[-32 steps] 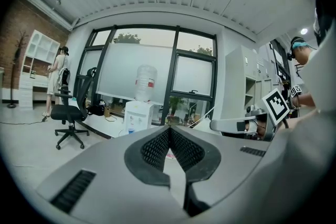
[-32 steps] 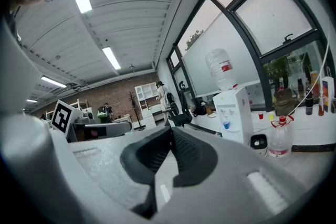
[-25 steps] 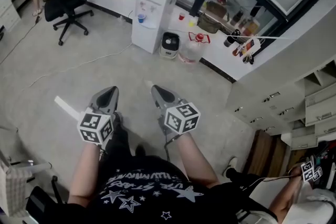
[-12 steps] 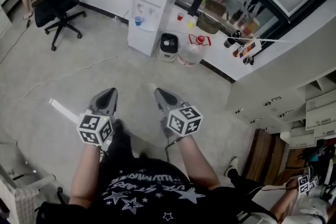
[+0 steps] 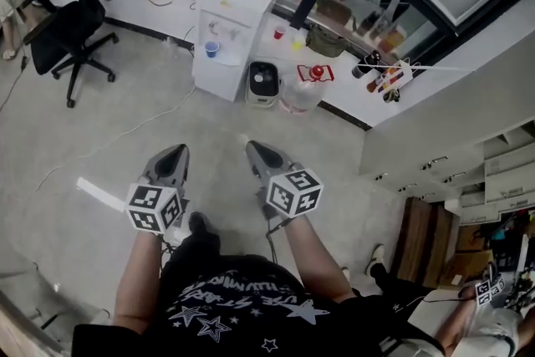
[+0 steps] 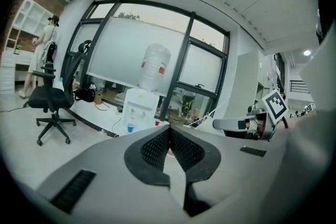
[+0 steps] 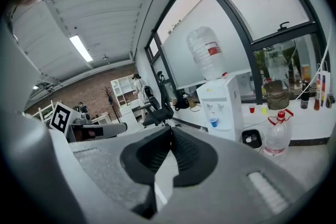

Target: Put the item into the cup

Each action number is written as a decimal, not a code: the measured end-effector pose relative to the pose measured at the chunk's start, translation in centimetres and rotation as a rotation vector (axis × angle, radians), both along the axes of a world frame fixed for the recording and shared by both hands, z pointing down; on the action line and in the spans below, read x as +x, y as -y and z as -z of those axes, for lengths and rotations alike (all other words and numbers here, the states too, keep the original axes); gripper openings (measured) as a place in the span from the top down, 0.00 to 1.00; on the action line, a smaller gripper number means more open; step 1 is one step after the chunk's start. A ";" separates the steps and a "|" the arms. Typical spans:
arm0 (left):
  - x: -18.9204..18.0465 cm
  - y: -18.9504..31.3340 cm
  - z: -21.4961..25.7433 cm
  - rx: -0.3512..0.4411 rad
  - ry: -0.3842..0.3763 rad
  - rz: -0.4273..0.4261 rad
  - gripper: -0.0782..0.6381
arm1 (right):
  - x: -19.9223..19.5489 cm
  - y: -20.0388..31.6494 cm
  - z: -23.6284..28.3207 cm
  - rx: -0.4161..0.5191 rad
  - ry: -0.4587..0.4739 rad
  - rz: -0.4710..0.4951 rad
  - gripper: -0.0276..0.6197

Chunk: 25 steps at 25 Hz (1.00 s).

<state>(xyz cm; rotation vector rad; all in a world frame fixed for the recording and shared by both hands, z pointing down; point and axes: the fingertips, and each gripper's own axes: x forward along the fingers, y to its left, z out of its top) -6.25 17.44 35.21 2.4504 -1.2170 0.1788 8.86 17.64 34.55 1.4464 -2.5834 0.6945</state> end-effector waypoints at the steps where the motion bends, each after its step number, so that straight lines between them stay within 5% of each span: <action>1: -0.2 0.9 -0.1 0.001 -0.001 -0.012 0.88 | -0.3 0.9 -0.2 -0.004 -0.002 -0.010 0.95; 15: -4.1 8.9 -2.5 -0.057 -0.039 -0.101 0.88 | -5.7 9.9 -1.3 -0.017 0.029 -0.087 0.95; 25: -5.9 11.0 -3.4 -0.084 -0.028 -0.064 0.88 | -5.7 12.7 -2.7 -0.054 0.021 -0.079 0.95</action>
